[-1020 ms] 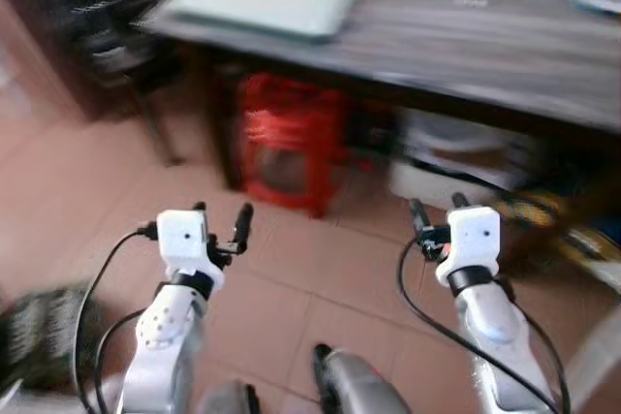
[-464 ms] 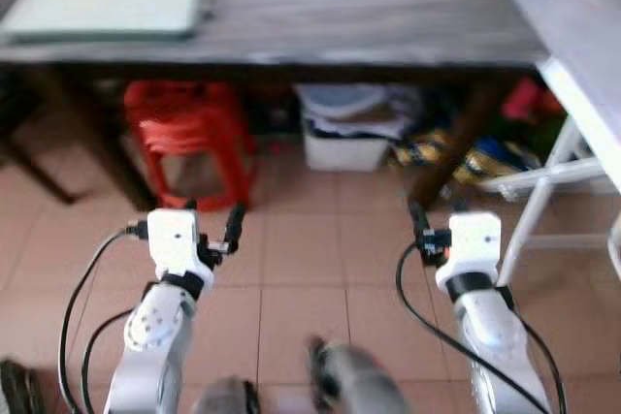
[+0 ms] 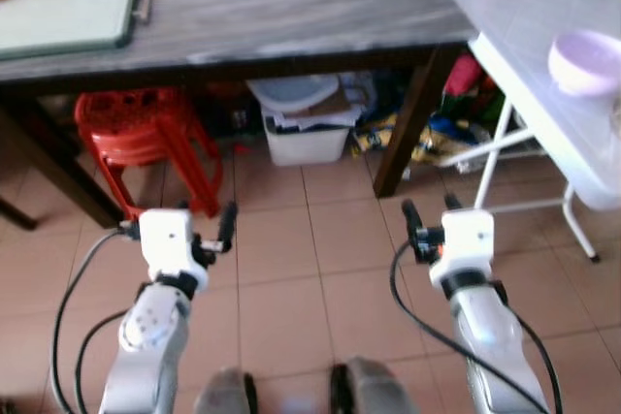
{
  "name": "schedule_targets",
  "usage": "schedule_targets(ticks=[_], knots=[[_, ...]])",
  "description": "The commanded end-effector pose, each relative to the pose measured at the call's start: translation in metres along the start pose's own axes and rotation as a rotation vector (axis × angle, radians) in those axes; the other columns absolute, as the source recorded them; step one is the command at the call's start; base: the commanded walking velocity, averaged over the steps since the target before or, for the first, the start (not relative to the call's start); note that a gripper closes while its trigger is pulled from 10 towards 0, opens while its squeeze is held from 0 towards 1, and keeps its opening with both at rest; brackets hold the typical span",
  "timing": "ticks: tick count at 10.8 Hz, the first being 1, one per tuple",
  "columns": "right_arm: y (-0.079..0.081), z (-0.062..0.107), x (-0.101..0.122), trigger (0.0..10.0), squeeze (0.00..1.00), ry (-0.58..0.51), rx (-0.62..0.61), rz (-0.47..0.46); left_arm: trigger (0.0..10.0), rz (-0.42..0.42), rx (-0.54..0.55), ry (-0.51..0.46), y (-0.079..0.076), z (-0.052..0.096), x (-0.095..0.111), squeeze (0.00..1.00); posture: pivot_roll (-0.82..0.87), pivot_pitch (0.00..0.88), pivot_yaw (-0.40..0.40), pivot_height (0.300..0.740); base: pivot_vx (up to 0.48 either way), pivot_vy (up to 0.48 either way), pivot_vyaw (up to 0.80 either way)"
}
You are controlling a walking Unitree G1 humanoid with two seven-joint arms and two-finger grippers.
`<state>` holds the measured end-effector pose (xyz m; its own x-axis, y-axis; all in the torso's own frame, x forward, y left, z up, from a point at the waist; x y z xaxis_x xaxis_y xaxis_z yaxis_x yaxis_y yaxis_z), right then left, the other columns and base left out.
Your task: Setting the table
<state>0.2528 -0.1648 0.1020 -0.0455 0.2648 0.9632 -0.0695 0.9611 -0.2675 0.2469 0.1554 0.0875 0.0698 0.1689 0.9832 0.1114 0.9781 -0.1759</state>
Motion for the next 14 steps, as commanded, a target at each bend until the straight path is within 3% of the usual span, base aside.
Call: schedule_targets(ticks=[1, 6, 10, 11, 12, 14], knots=[[-0.004, 0.001, 0.003, 10.0, 0.0, -0.014, -0.006, 0.018, 10.0, -0.002, -0.005, 0.005, -0.003, 0.0, -0.001, 0.0, -0.05, 0.179, 0.016, 0.74, 0.0, -0.442, 0.0], [-0.005, -0.005, 0.009, 10.0, 0.0, -0.043, 0.008, 0.048, 10.0, -0.019, -0.009, 0.003, -0.006, 0.0, 0.0, 0.0, -0.05, 0.175, 0.006, 0.74, 0.0, -0.435, 0.0], [-0.001, -0.006, 0.009, 10.0, 0.0, -0.047, 0.009, 0.037, 10.0, -0.039, -0.03, 0.003, -0.006, -0.002, 0.002, 0.0, -0.05, 0.201, 0.023, 0.74, 0.297, -0.373, 0.0], [-0.002, -0.009, 0.012, 10.0, 0.38, -0.06, 0.002, 0.027, 10.0, -0.042, -0.03, 0.0, -0.006, -0.003, 0.003, 0.0, -0.04, 0.194, 0.026, 0.74, 0.304, -0.368, 0.0], [-0.002, -0.011, 0.014, 10.0, 1.0, -0.068, 0.0, 0.026, 10.0, -0.042, -0.031, -0.003, -0.006, -0.003, 0.004, 0.0, -0.04, 0.195, 0.027, 0.74, 0.307, -0.364, 0.0], [-0.001, -0.011, 0.014, 10.0, 1.0, -0.07, 0.001, 0.025, 10.0, -0.034, -0.022, -0.007, -0.006, -0.003, 0.004, 0.0, -0.04, 0.195, 0.027, 0.74, 0.0, 0.0, 0.0]])
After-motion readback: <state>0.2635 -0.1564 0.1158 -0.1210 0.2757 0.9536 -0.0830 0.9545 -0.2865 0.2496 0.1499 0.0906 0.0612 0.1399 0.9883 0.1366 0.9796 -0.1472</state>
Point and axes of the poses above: a point about 5 cm out from each wrist's last joint towards the gripper, its own z axis pointing back from the gripper into the wrist, its own x axis along the axis of the wrist's last joint, y = z × x, the point moved 1 cm from there along -z, pointing out of the wrist towards the gripper, and after that the axes turned 5 degrees about z, right-handed, at the moved point
